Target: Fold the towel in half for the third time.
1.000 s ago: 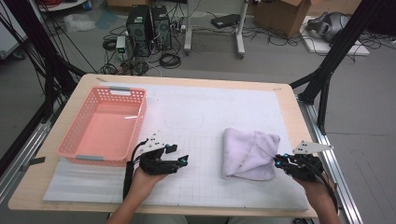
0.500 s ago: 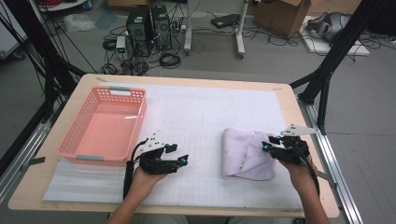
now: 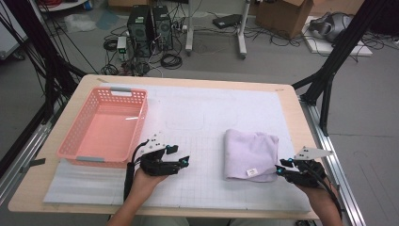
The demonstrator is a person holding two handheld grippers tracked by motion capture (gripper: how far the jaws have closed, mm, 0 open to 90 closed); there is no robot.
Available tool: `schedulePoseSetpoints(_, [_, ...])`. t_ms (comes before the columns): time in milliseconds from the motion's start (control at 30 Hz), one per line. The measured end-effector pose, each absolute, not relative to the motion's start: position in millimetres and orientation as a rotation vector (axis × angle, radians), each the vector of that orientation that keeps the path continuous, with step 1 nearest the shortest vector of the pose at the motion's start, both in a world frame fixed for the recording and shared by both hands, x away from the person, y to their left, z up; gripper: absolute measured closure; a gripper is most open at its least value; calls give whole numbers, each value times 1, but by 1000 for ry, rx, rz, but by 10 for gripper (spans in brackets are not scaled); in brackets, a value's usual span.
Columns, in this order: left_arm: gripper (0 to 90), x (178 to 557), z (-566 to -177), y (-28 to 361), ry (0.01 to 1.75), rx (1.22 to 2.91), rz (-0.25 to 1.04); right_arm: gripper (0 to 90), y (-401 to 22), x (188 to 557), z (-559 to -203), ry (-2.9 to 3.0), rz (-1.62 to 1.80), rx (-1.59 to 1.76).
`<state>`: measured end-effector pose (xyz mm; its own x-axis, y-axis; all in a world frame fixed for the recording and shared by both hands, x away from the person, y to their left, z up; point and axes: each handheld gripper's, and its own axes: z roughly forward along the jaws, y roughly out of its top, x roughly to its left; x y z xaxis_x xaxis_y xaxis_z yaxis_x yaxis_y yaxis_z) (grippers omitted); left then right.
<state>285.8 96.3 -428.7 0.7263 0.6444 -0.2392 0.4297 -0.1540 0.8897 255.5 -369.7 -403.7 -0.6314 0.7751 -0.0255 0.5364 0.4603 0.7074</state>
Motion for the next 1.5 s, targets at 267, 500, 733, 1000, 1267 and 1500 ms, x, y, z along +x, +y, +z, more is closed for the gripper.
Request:
schedulePoseSetpoints(267, [350, 286, -429, 96, 844, 1788, 235, 601, -357, 270, -383, 2262, 1088, 1095])
schedulePoseSetpoints(500, [351, 286, -429, 96, 836, 1794, 238, 537, -322, 314, -379, 2227, 1106, 1103])
schedulePoseSetpoints(733, [350, 286, -429, 98, 841, 1792, 238, 560, -291, 360, -382, 2299, 1047, 1105])
schedulePoseSetpoints(1000, [351, 286, -429, 98, 840, 1792, 234, 591, -272, 382, -397, 2413, 938, 1127])
schedulePoseSetpoints(1267, [351, 286, -430, 97, 836, 1796, 231, 661, -266, 390, -417, 2526, 931, 1183])
schedulePoseSetpoints(1500, [351, 286, -430, 98, 845, 1794, 231, 823, -257, 385, -407, 2494, 1016, 1051])
